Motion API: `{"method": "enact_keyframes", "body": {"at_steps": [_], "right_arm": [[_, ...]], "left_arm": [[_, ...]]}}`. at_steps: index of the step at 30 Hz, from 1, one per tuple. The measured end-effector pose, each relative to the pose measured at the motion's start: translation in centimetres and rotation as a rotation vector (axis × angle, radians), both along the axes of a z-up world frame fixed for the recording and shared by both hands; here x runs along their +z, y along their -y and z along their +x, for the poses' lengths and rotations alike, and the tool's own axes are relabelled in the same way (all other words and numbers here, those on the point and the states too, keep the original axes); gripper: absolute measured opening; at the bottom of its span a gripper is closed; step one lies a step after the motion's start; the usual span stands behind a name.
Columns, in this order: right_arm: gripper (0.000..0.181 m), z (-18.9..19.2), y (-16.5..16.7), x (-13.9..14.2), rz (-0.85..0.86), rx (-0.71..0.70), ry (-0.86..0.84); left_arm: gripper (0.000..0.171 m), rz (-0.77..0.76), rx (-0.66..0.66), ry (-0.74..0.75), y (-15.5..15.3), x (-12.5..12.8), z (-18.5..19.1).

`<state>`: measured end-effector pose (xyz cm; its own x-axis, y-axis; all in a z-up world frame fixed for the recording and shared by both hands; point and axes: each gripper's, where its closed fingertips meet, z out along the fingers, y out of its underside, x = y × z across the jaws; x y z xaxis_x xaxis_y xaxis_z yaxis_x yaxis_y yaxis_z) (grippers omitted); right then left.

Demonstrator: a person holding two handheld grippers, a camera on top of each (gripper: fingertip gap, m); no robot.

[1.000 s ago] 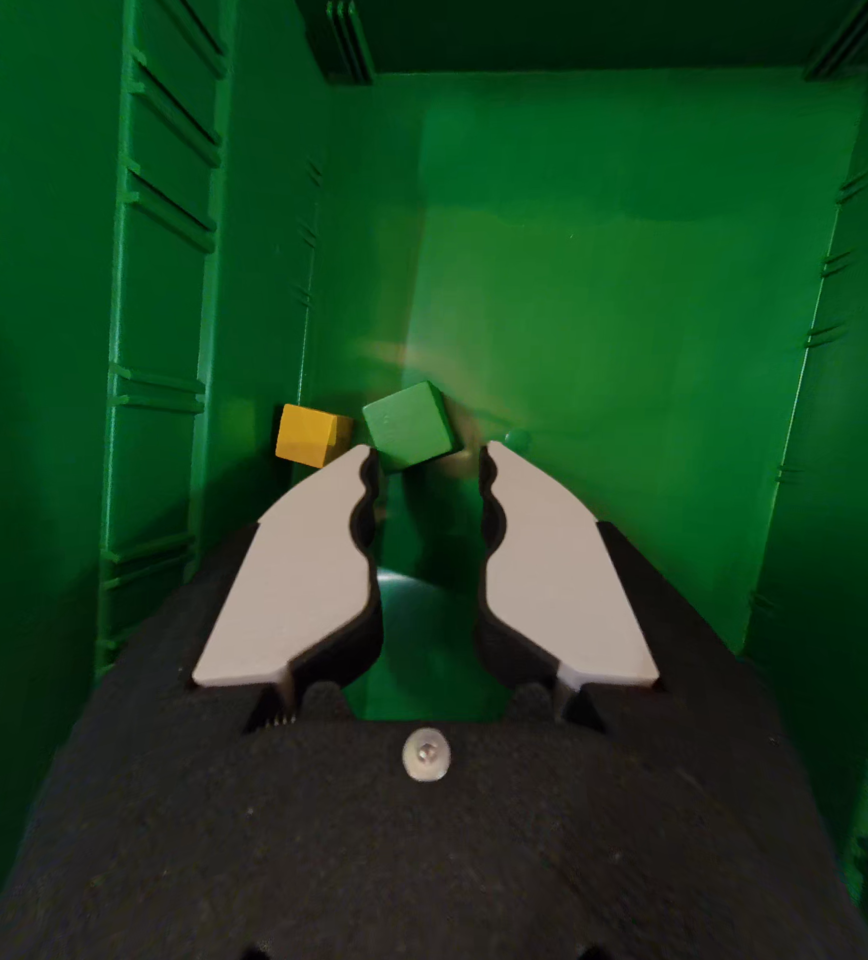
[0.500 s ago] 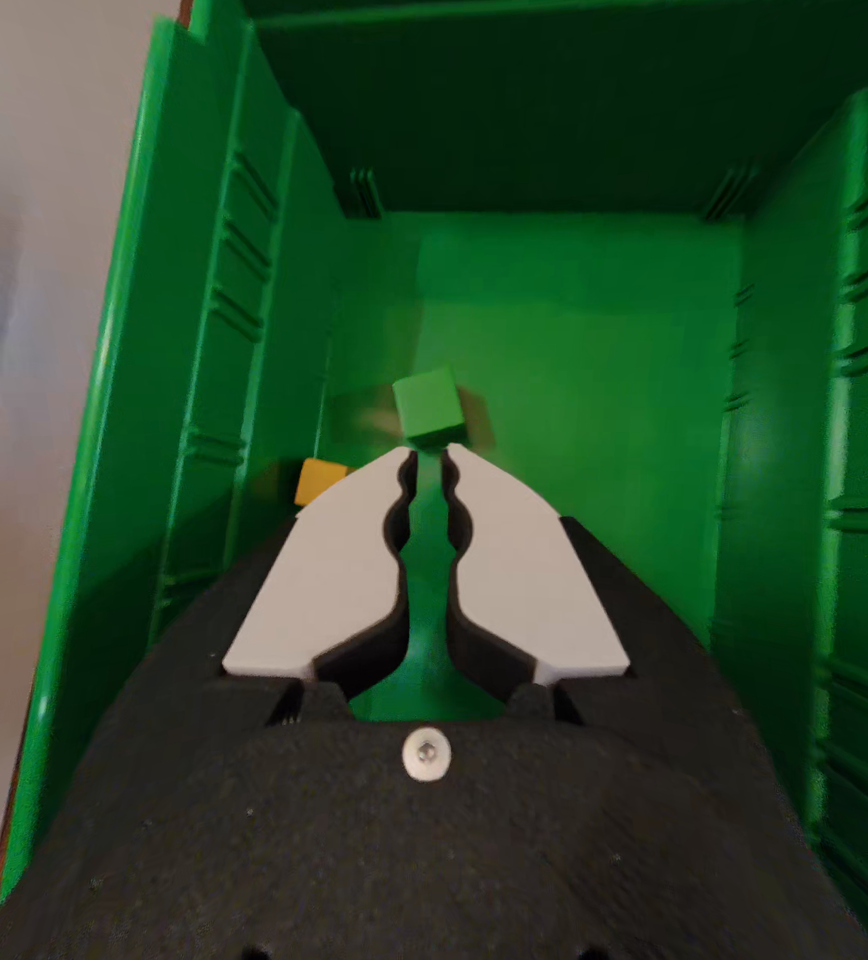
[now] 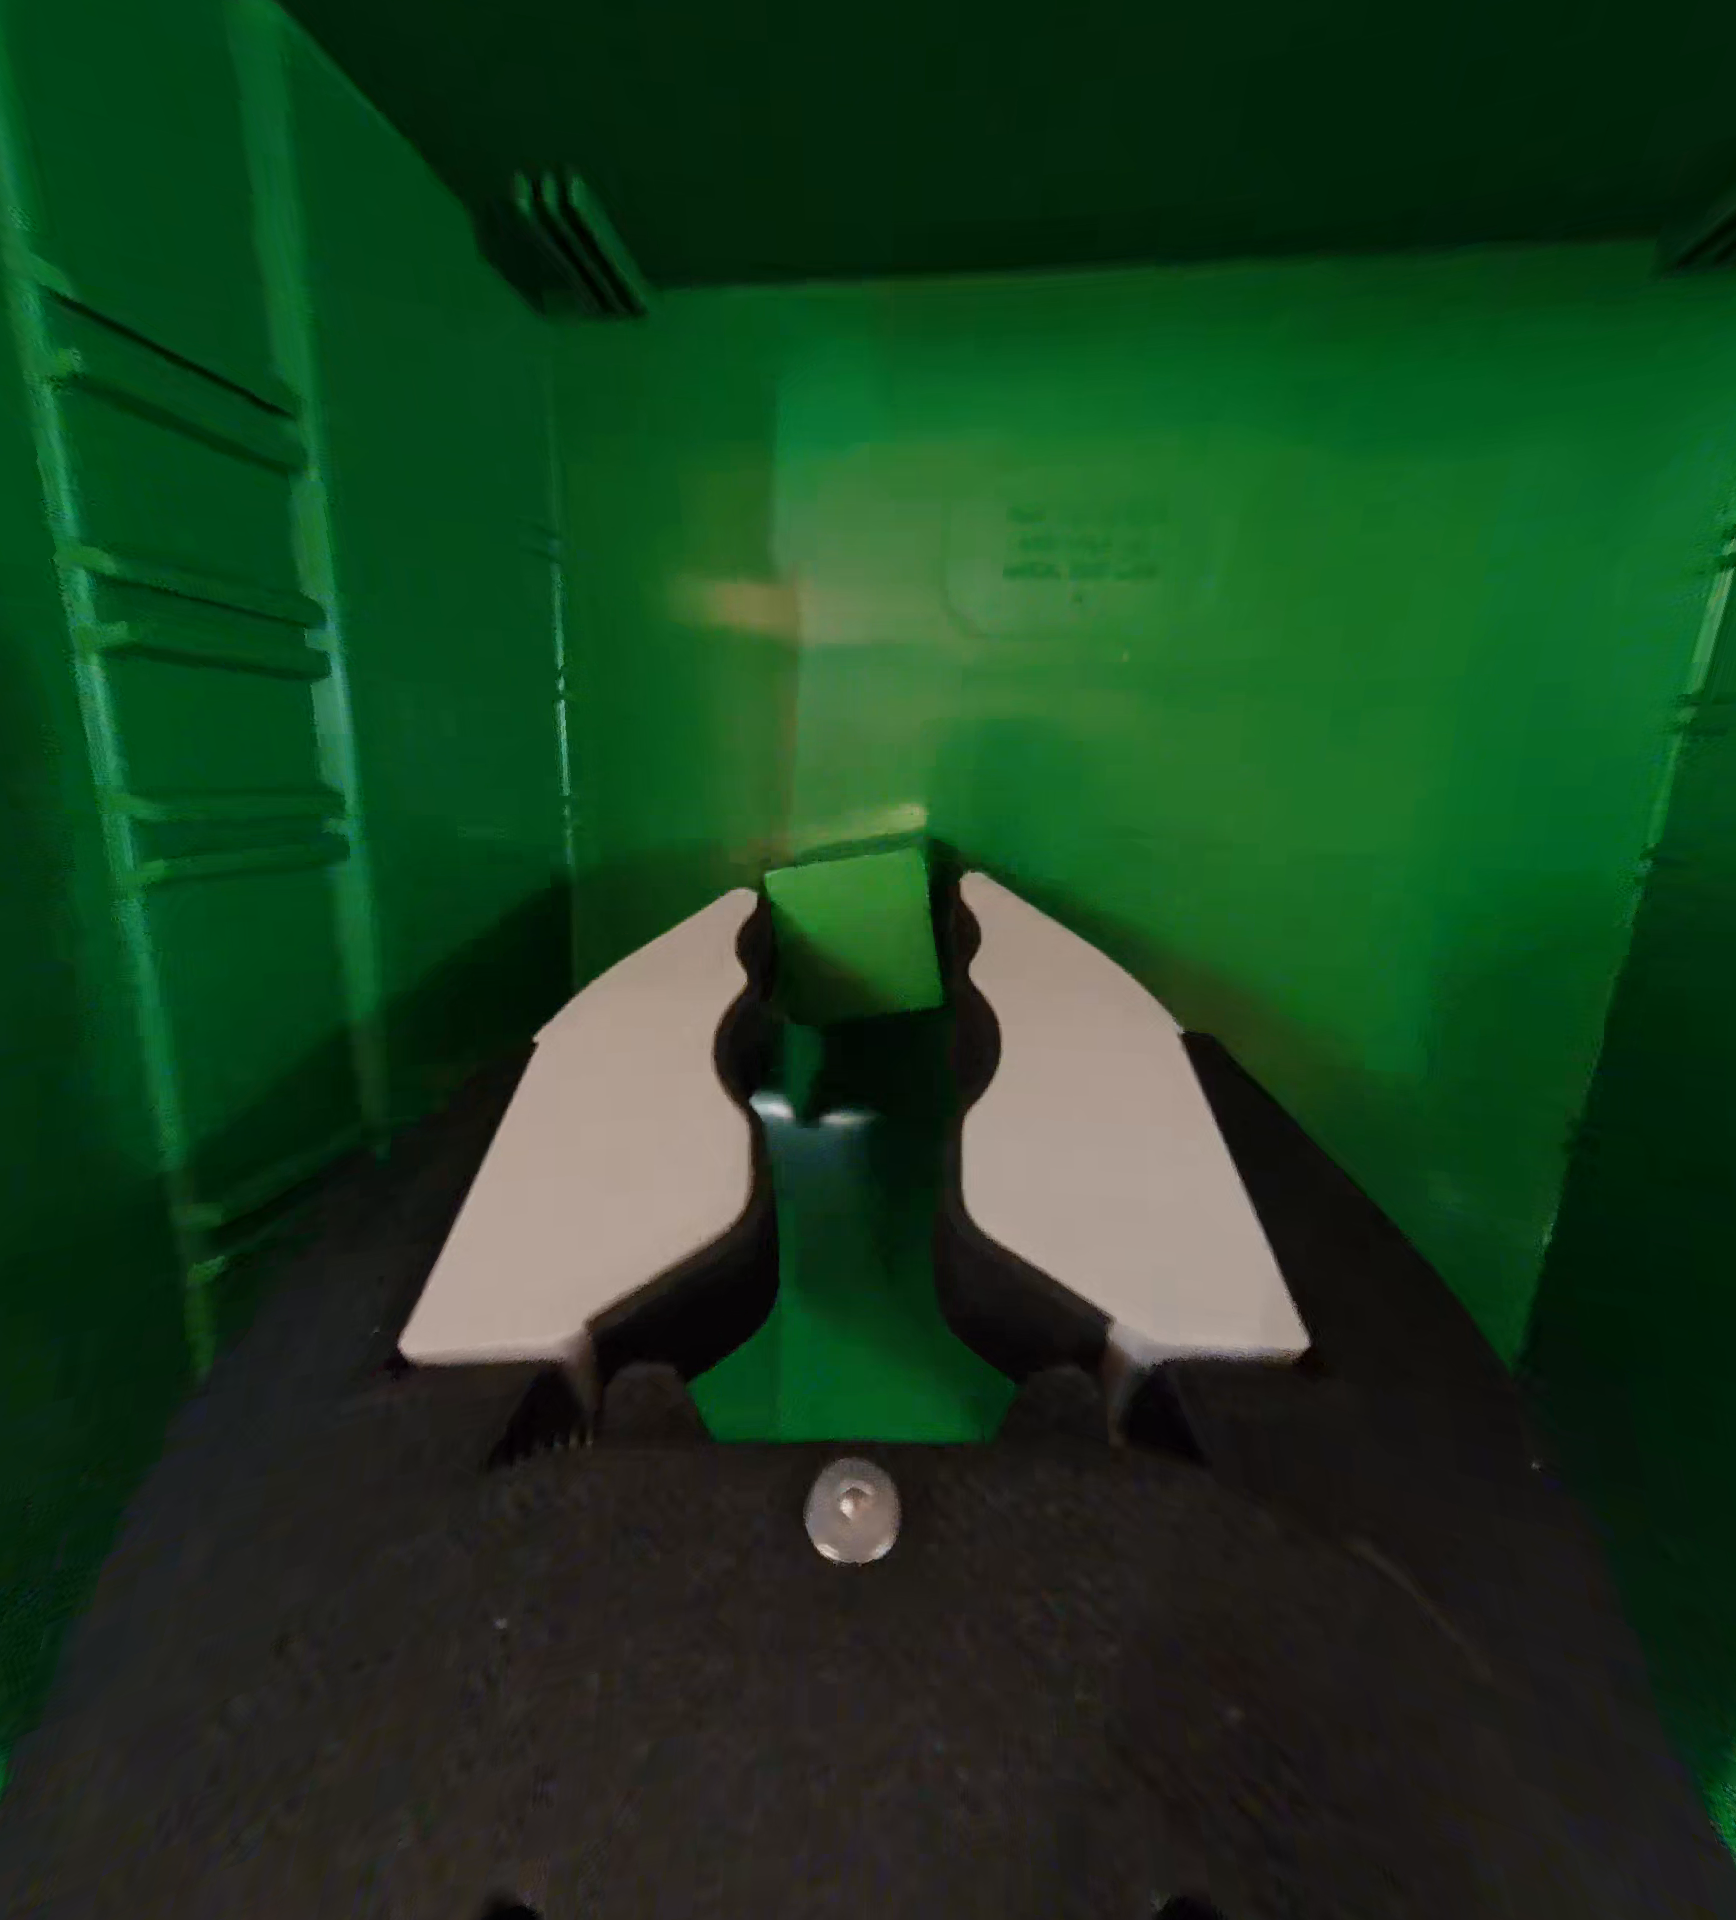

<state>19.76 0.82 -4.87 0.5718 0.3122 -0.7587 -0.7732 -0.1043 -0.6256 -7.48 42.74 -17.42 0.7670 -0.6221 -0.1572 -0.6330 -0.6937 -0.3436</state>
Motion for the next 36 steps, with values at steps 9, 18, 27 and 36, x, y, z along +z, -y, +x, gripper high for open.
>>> {"method": "enact_keyframes", "body": {"at_steps": [9,18,27,36], "right_arm": [[0.044,0.2,0.0,0.1,0.006,-0.011,-0.017],[0.044,-1.2,0.0,0.7,0.006,-0.001,0.053],[0.052,-2.7,1.1,2.7,0.097,0.096,0.041],[0.060,-4.3,0.0,0.6,0.005,0.124,0.105]], "left_arm": [[0.031,0.228,-0.114,0.285,3.5,8.1,2.6],[0.029,-0.016,-0.606,0.998,22.1,19.1,12.5],[0.029,-0.515,-0.776,1.483,38.6,17.9,18.4],[0.029,-0.837,-0.553,1.621,39.6,13.8,19.5]]}}
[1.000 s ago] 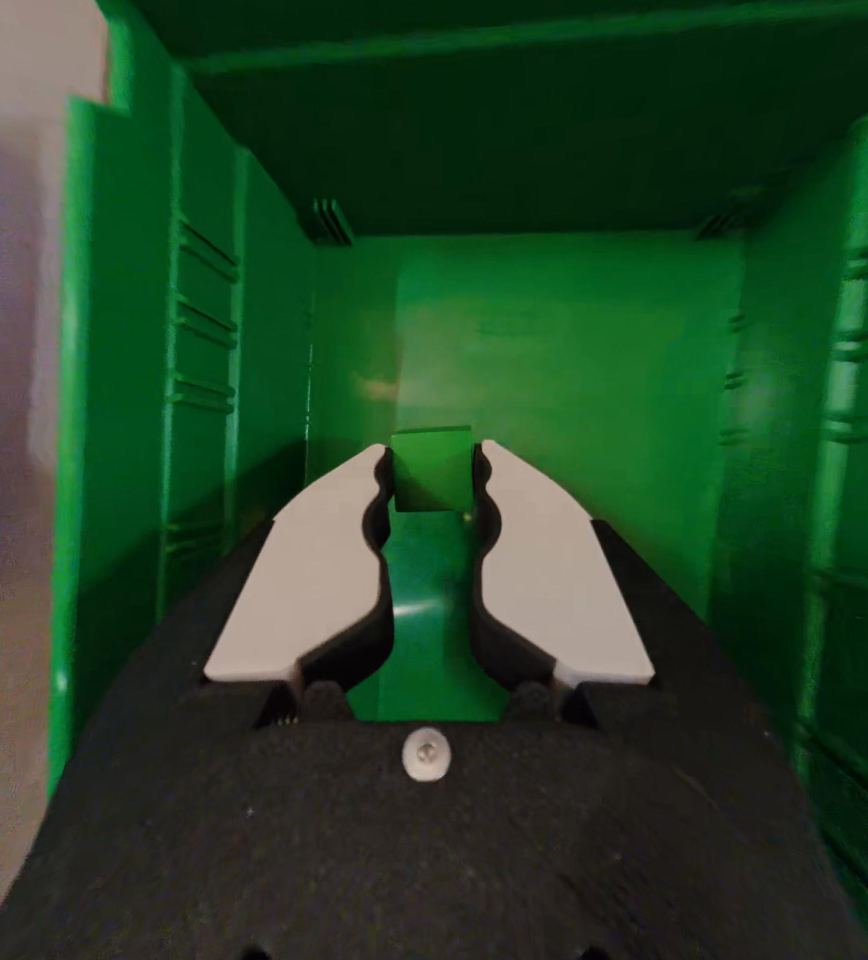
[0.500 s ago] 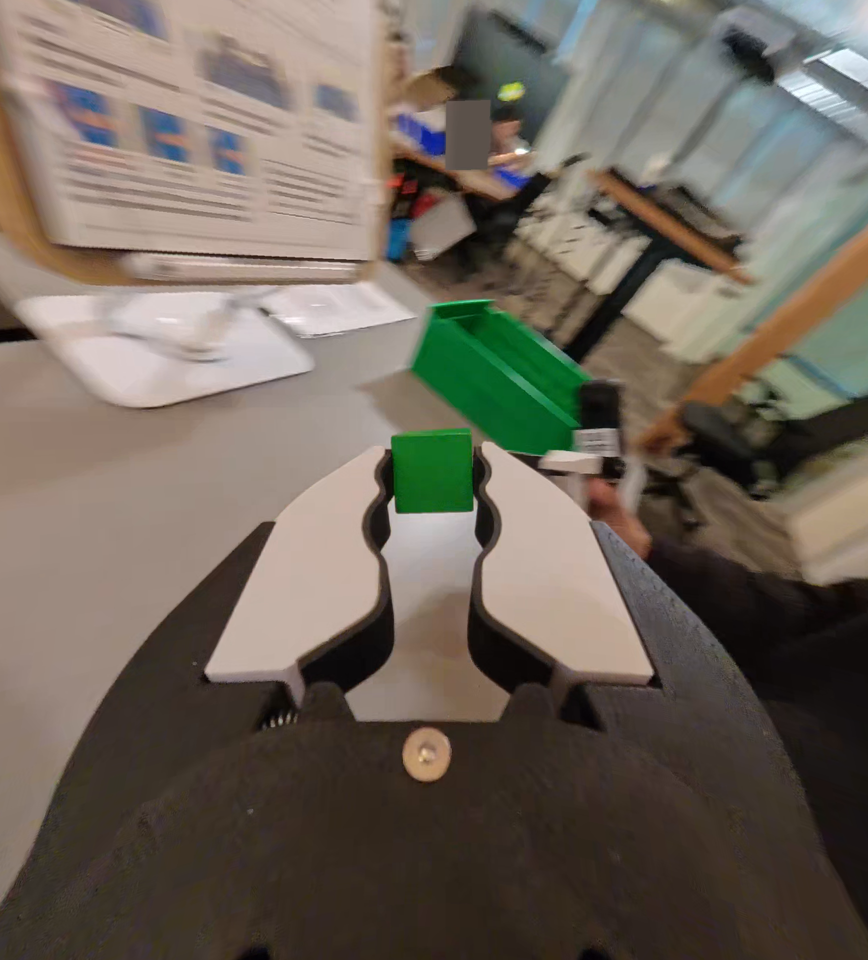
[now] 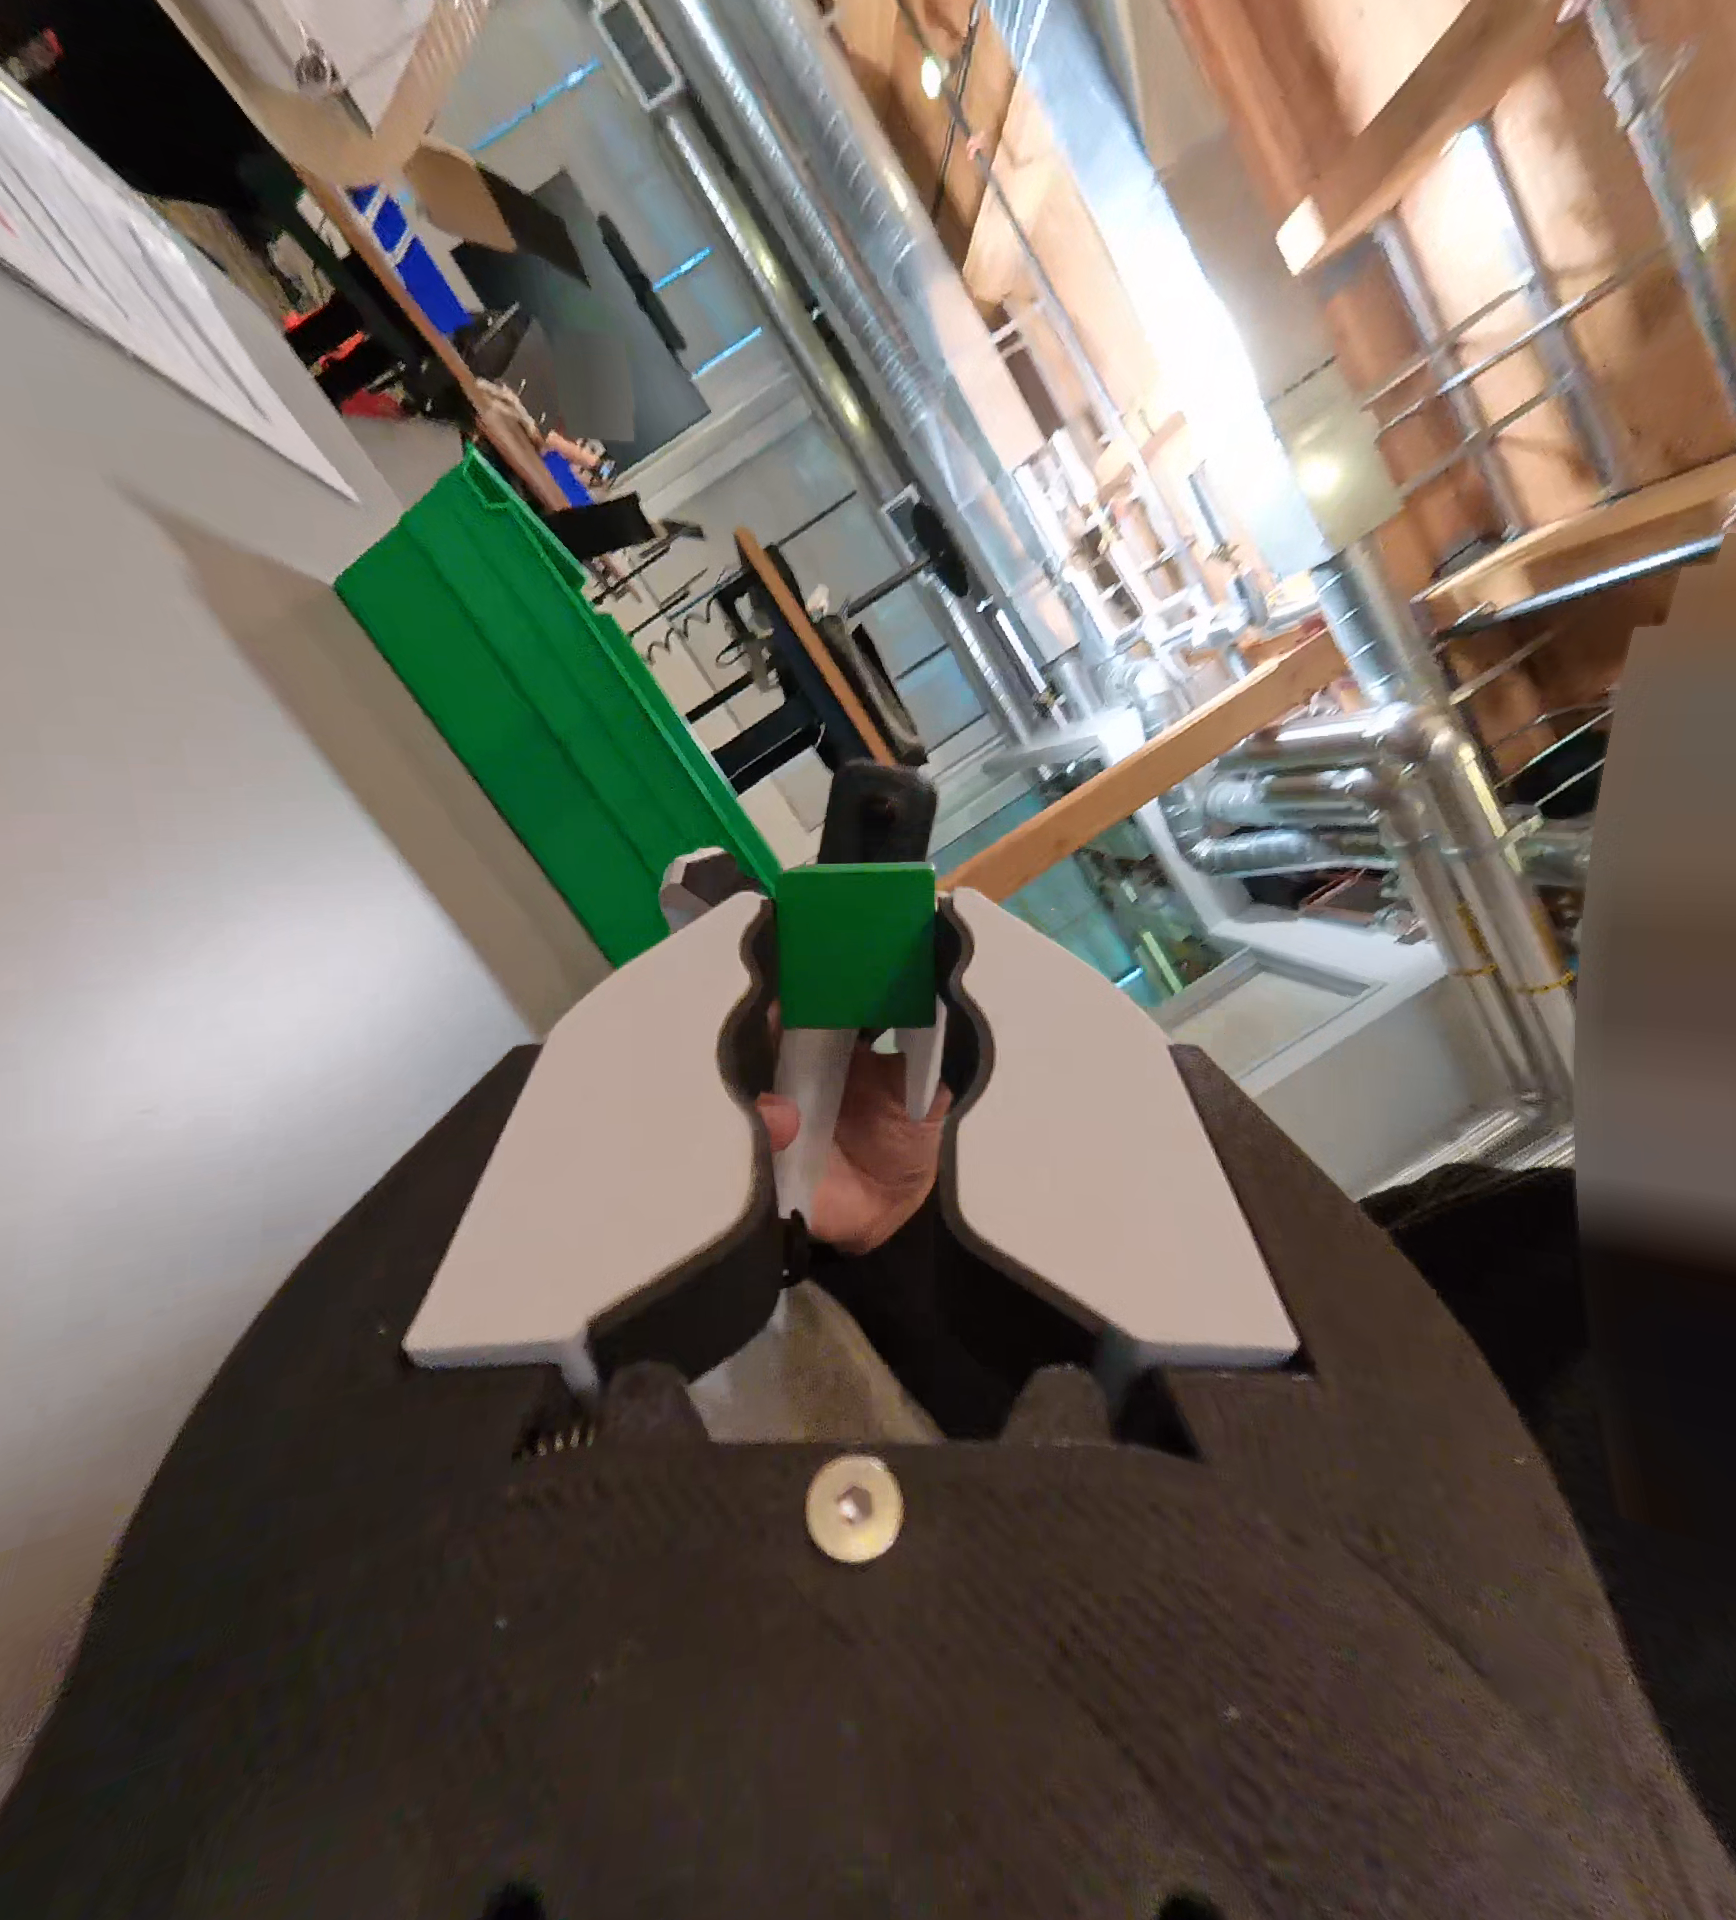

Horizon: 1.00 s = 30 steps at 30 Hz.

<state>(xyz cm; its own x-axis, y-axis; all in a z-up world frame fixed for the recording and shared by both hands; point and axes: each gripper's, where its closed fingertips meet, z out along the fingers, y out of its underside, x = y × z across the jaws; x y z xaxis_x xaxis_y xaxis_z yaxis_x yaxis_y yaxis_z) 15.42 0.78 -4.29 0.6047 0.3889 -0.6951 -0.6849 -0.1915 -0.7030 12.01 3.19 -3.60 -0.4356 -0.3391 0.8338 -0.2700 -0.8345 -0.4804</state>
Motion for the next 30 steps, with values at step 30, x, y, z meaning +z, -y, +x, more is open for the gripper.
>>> {"method": "enact_keyframes", "body": {"at_steps": [30], "right_arm": [[0.040,-3.4,-0.6,-1.5,-0.034,0.110,-0.006]], "left_arm": [[0.029,0.223,0.013,0.000,1.9,-1.6,0.4]]}}
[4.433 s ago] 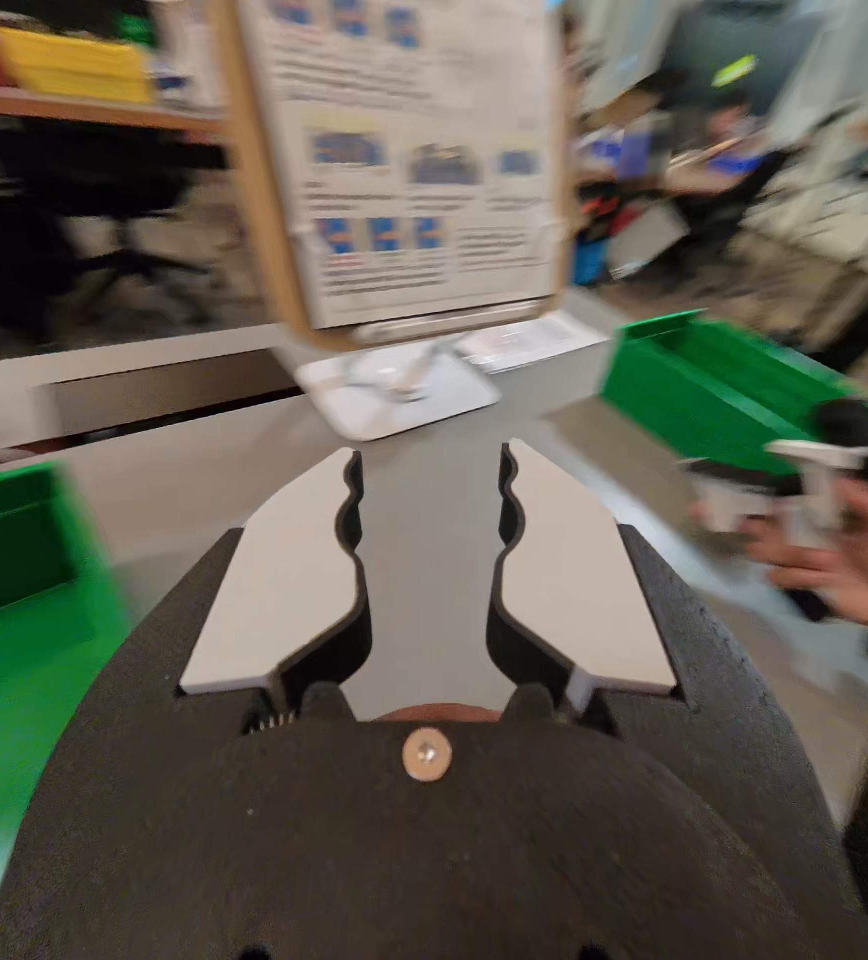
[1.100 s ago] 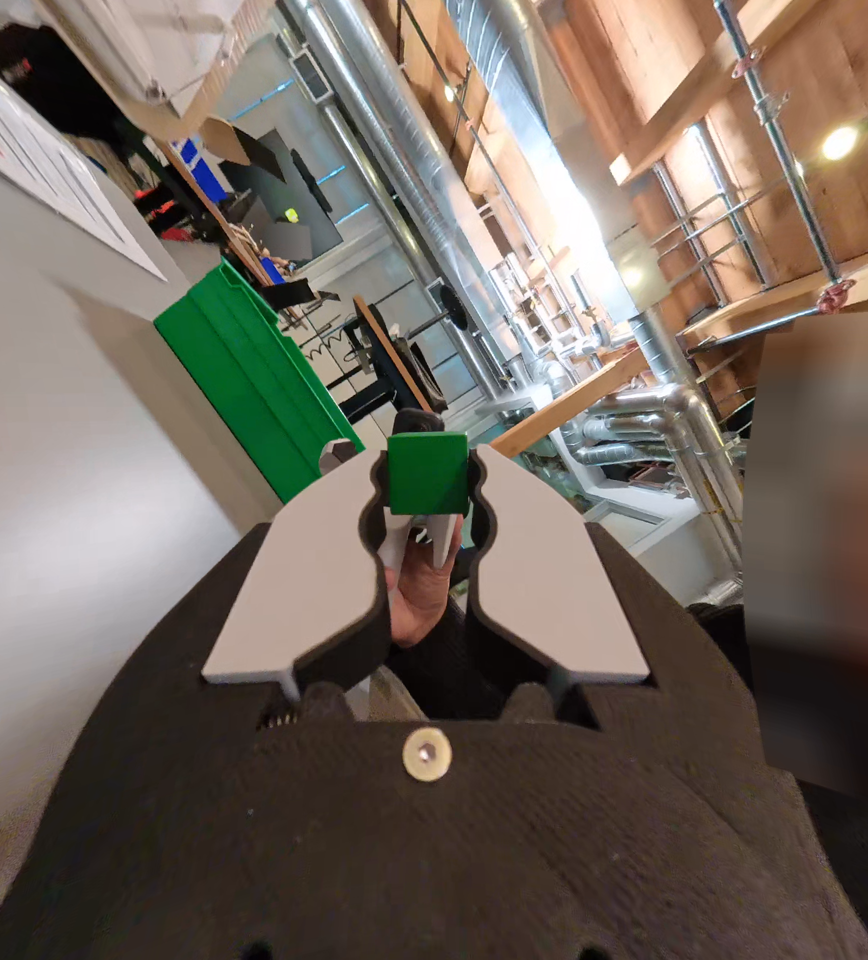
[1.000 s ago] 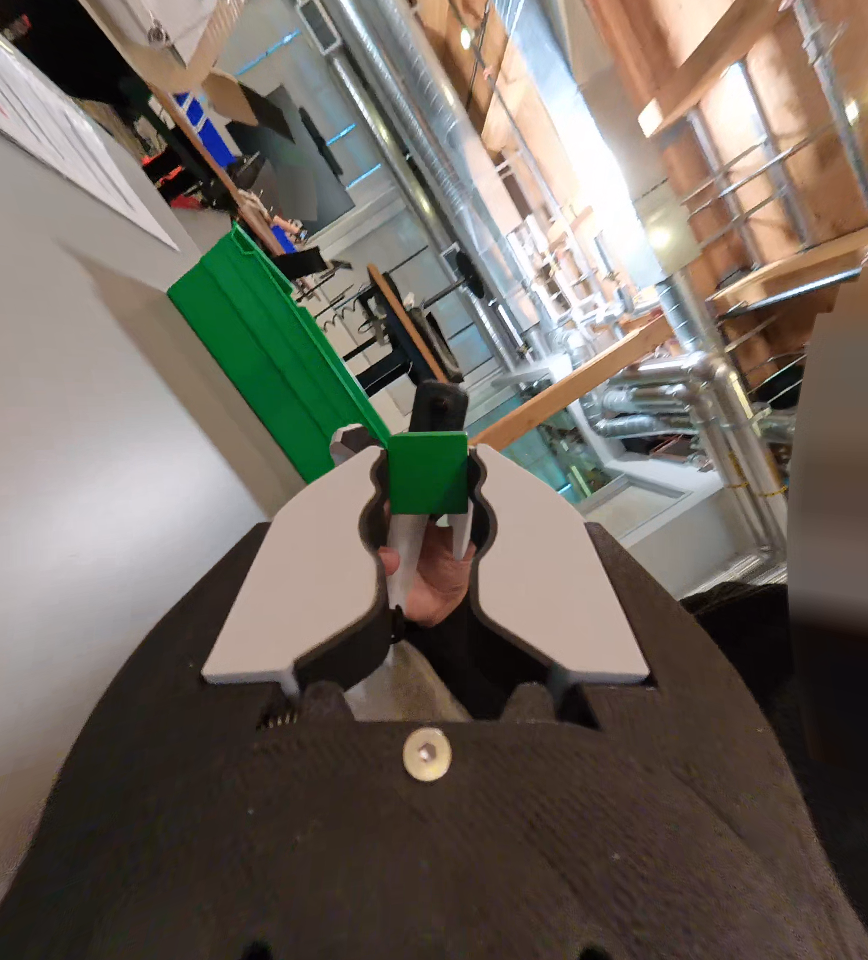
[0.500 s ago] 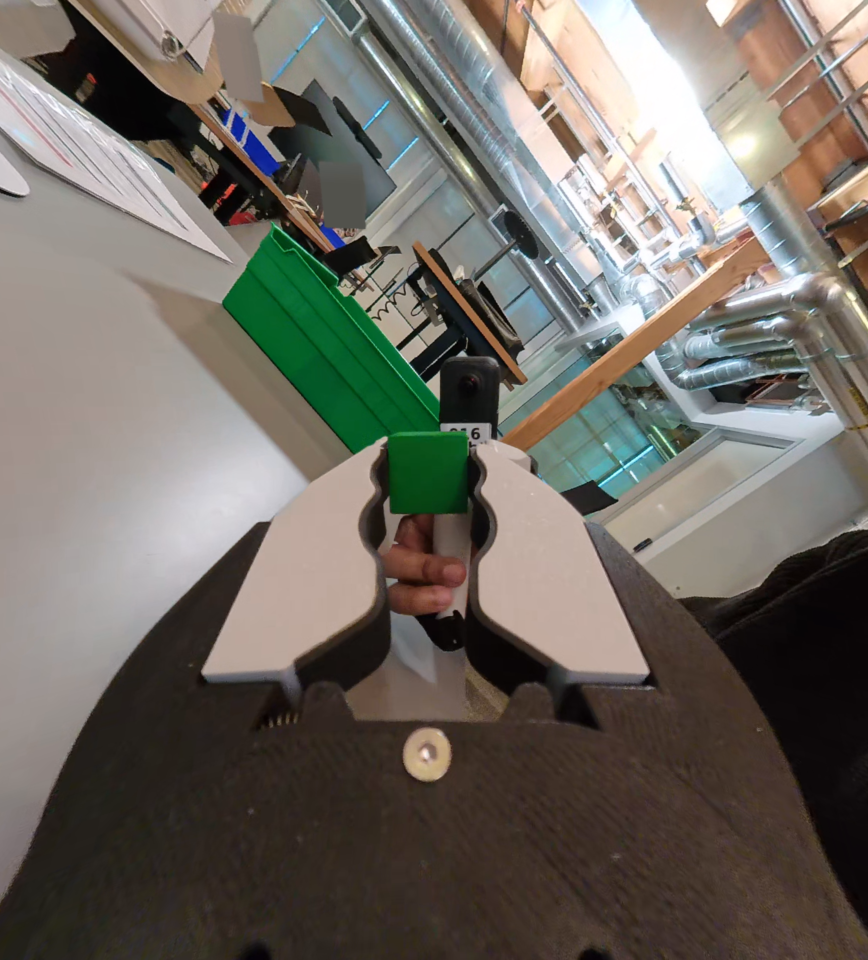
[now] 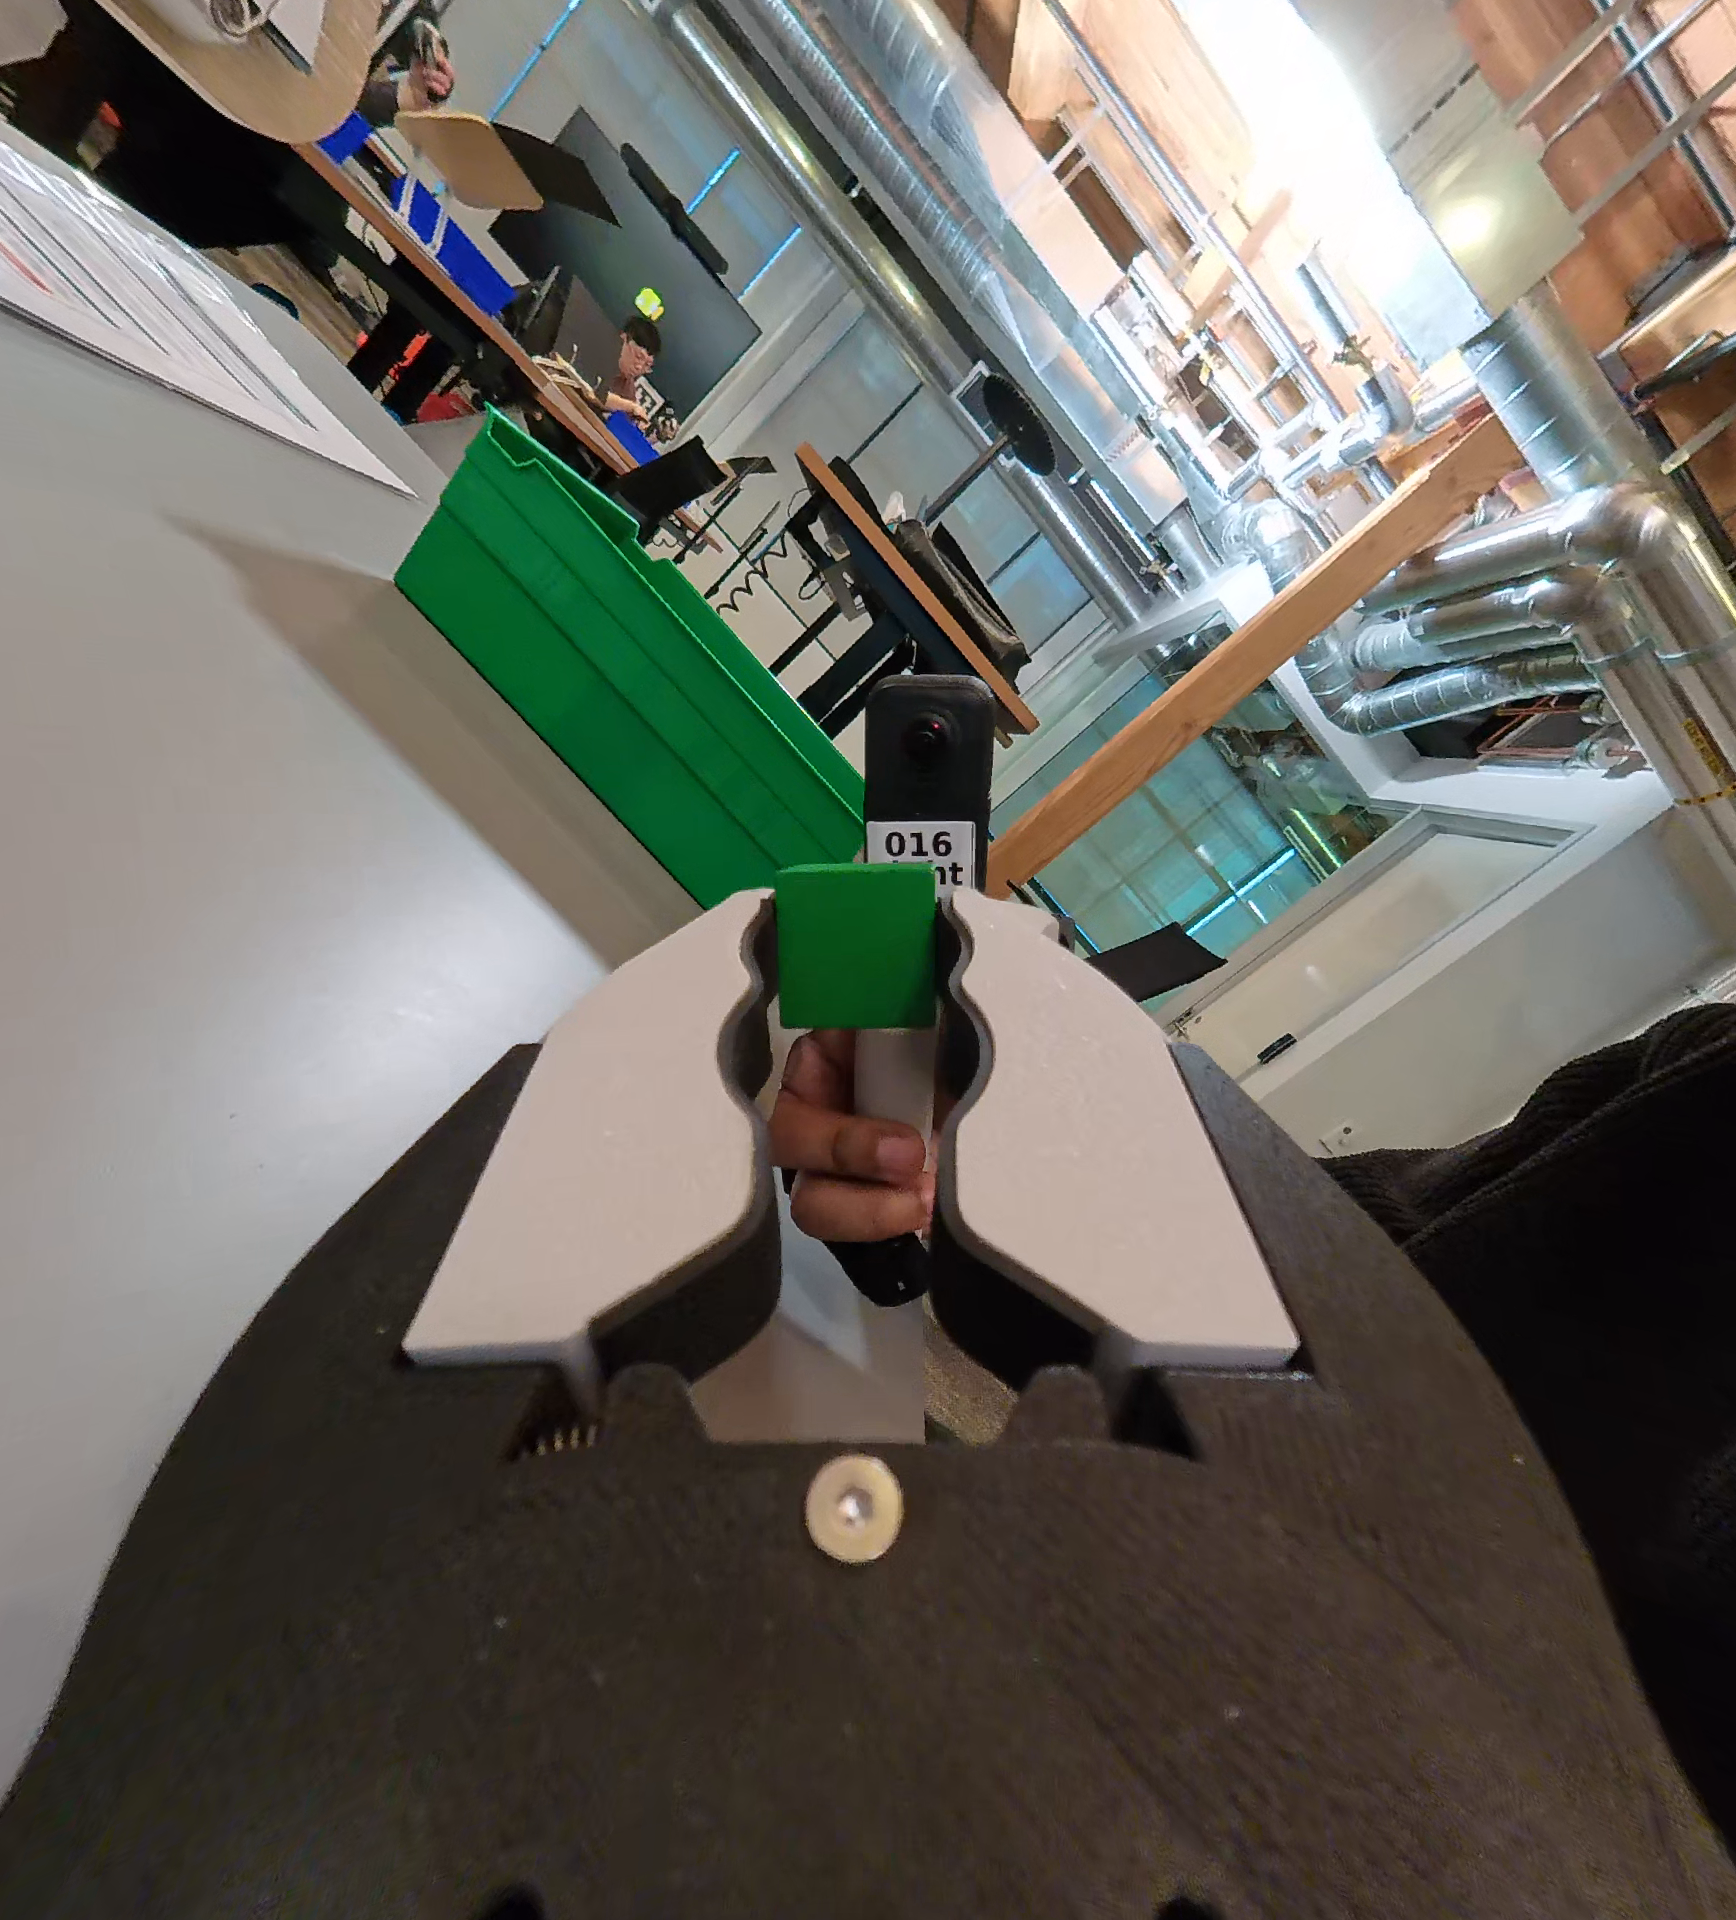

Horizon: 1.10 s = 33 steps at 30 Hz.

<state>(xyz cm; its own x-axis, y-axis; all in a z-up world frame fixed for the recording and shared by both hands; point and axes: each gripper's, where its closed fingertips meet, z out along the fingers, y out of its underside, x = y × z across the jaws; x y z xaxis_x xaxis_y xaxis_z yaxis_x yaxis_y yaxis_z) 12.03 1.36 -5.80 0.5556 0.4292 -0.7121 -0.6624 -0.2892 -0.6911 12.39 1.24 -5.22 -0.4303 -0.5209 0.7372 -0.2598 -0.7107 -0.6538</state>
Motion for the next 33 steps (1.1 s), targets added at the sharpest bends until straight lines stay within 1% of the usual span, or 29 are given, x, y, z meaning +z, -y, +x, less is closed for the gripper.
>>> {"method": "enact_keyframes", "body": {"at_steps": [9,15,26,31,33], "right_arm": [[0.038,-0.60,0.02,0.09,0.004,0.018,0.012],[0.027,-0.67,0.18,0.12,0.010,0.039,0.010],[0.026,-0.59,0.22,-0.06,0.008,0.045,0.016],[0.026,-0.29,0.19,-0.09,0.005,0.035,0.012],[0.026,-0.09,0.23,-0.01,0.008,0.029,0.009]], "left_arm": [[0.029,-0.004,-0.014,-0.002,0.36,0.00,0.00],[0.028,-0.029,-0.022,-0.002,0.38,-0.06,0.02],[0.029,-0.070,-0.057,-0.013,0.50,-0.29,0.00],[0.037,-0.078,-0.068,-0.014,0.55,-0.18,-0.05],[0.044,-0.065,-0.086,-0.014,0.59,0.00,-0.25]]}}
